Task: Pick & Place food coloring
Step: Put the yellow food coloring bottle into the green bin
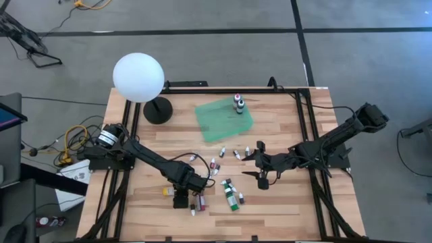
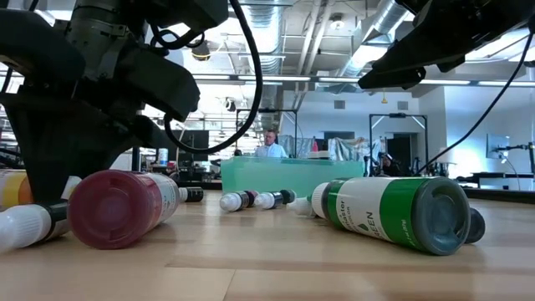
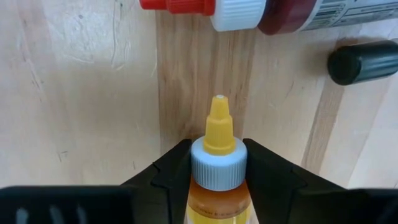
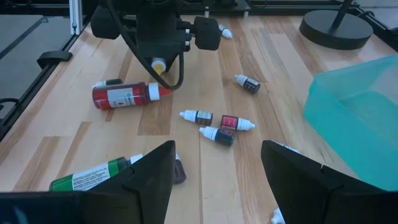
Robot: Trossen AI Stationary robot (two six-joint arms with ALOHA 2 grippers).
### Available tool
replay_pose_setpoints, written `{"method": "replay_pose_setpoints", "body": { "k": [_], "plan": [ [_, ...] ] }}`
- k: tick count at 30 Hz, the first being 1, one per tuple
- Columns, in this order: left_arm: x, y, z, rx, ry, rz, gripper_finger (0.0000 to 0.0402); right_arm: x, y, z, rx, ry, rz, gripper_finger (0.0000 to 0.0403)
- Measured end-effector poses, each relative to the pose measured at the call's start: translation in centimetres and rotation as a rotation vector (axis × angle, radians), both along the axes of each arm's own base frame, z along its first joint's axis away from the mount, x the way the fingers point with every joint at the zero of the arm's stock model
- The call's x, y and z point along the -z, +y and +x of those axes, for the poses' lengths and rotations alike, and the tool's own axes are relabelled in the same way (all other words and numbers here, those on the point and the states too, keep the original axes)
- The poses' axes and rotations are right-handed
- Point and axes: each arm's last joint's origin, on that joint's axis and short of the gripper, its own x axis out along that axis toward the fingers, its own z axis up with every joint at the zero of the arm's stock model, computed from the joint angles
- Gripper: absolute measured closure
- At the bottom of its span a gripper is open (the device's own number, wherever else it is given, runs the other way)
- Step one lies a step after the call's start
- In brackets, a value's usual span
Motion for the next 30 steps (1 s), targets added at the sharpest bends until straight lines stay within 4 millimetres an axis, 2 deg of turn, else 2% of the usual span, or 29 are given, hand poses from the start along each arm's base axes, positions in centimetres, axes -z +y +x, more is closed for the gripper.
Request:
{"method": "replay_pose_setpoints", "body": {
  "k": [18, 24, 30],
  "plan": [
    [-0.1, -0.1, 0.4, 0.06, -0.056, 0.018, 0.0278, 0.0, 0.0, 0.0, 0.0, 0.0, 0.0, 0.0173],
    [-1.5, -0.3, 1.5, 0.12, -0.14, 0.06, 0.0282, 0.0, 0.0, 0.0, 0.0, 0.0, 0.0, 0.0173],
    [-4.1, -0.2, 2.1, 0.16, -0.248, 0.139, 0.0281, 0.0, 0.0, 0.0, 0.0, 0.0, 0.0, 0.0173]
  ]
}}
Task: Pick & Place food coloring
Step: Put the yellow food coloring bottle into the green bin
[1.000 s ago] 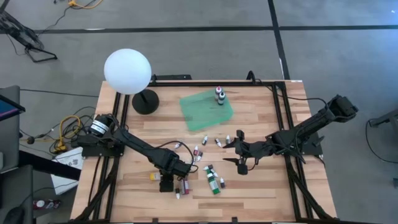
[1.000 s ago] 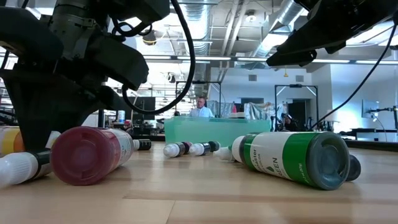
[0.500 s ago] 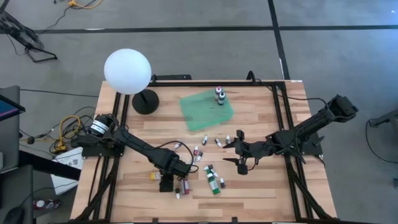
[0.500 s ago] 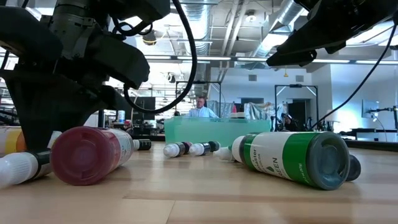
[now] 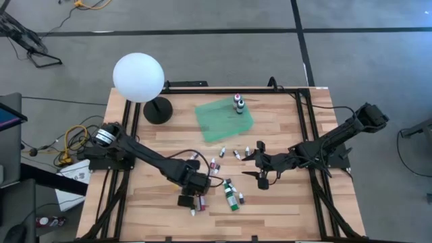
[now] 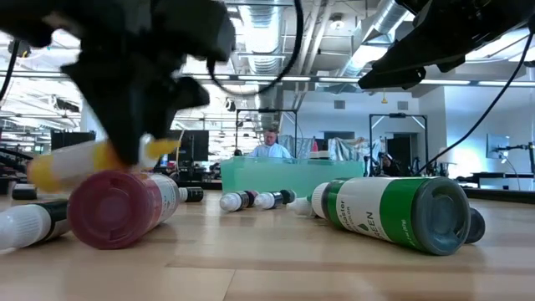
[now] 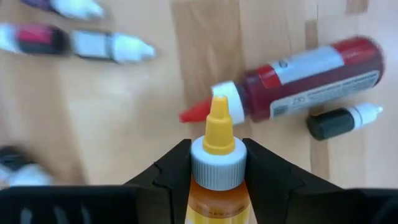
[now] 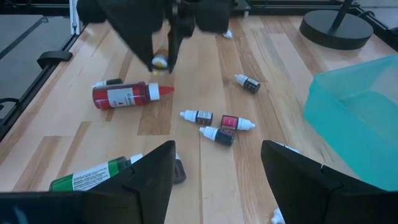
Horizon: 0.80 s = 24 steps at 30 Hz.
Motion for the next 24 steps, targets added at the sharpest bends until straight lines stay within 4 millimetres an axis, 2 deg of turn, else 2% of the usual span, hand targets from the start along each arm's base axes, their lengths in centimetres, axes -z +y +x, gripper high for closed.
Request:
{"method": "replay_pose_setpoints", "body": {
  "k": [7, 15, 18, 24],
  "plan": [
    [-4.7, 1.0, -1.0, -0.028, -0.204, 0.126, 0.028, 0.0, 0.0, 0.0, 0.0, 0.0, 0.0, 0.0173],
    [-10.6, 2.3, -1.6, -0.043, -0.579, 0.26, 0.0278, 0.0, 0.0, 0.0, 0.0, -0.005, 0.002, 0.0173],
    [-12.0, 3.1, -1.2, -0.03, -0.68, 0.298, 0.0278, -0.1, 0.0, 0.0, 0.0, -0.007, 0.003, 0.0173],
    [-13.2, 5.6, 0.5, -0.019, -0.807, 0.356, 0.0277, -0.1, 0.0, 0.0, -0.002, -0.006, 0.004, 0.0173]
  ]
}}
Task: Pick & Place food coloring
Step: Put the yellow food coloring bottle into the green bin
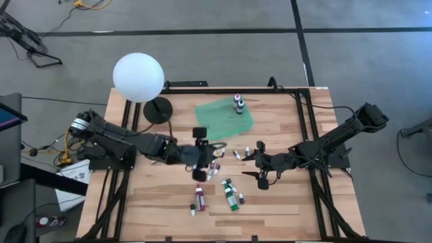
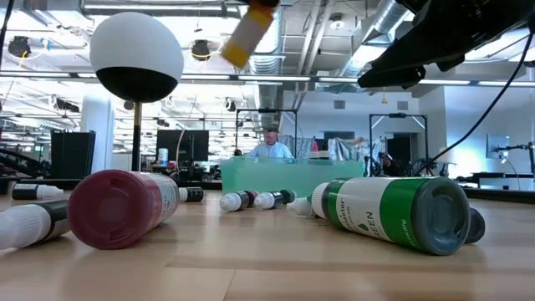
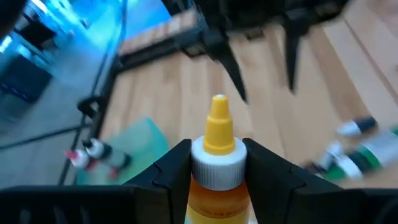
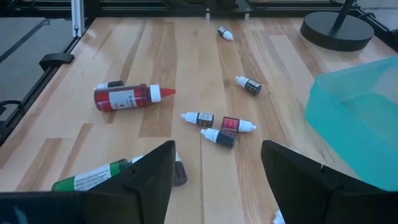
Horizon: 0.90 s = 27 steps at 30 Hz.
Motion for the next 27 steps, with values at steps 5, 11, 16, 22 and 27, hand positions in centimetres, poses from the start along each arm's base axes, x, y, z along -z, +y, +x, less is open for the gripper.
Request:
{"method": "replay_pose_setpoints", "body": {
  "k": [5, 11, 16, 22, 27],
  "plan": [
    [0.0, 3.4, 1.3, 0.014, -0.1, 0.005, 0.0277, 0.0, 0.1, 0.0, -0.016, 0.006, 0.02, 0.0173],
    [0.7, 8.2, 2.0, 0.053, -0.209, -0.055, 0.0277, 0.0, 0.6, -0.2, -0.036, 0.008, 0.027, 0.0173],
    [2.0, 12.2, 1.8, 0.071, -0.322, -0.095, 0.0277, 0.0, 1.2, -0.5, -0.054, 0.009, 0.04, 0.0173],
    [4.4, 16.2, 0.8, 0.039, -0.466, -0.129, 0.0277, 0.1, 1.8, -0.8, -0.053, 0.013, 0.071, 0.0173],
    [7.1, 18.8, 0.6, -0.028, -0.564, -0.156, 0.0277, 0.1, 2.1, -1.1, -0.022, 0.006, 0.072, 0.0173]
  ]
}}
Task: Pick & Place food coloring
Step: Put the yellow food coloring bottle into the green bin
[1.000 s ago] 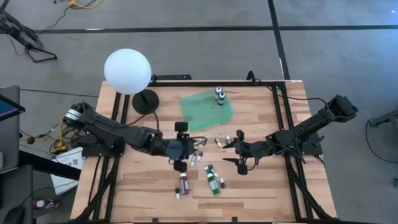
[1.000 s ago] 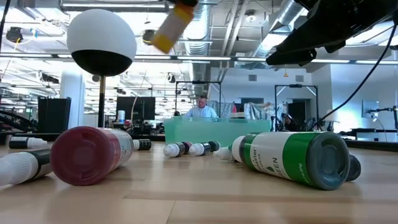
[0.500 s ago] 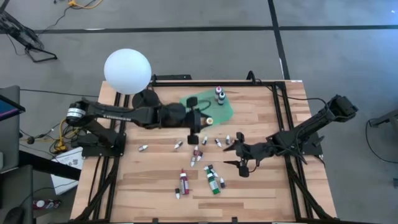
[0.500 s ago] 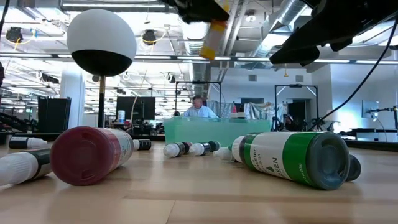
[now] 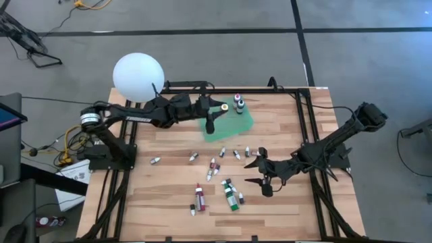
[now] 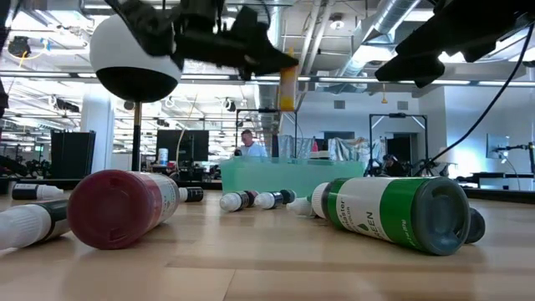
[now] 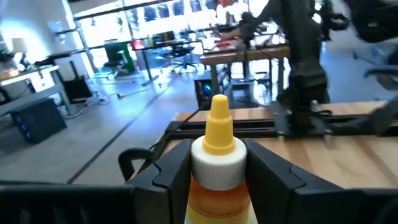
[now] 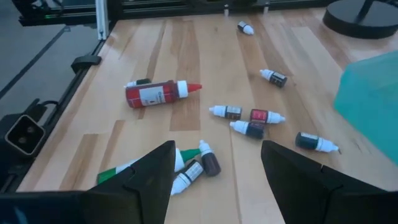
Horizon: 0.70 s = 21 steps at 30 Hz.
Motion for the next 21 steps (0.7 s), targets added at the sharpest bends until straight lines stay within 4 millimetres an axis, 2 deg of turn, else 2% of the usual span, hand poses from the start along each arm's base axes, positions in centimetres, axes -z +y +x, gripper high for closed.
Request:
{"method": "replay_pose_setpoints", "body": {
  "k": [11, 21],
  "plan": [
    [6.3, 4.1, 1.9, -0.15, -0.153, -0.152, 0.0277, 0.3, 0.1, -0.1, 0.022, 0.024, 0.031, 0.0173],
    [8.9, 5.7, 3.5, -0.294, -0.166, -0.275, 0.0277, 1.8, 0.2, 0.4, 0.044, 0.078, -0.013, 0.0173]
  ]
}}
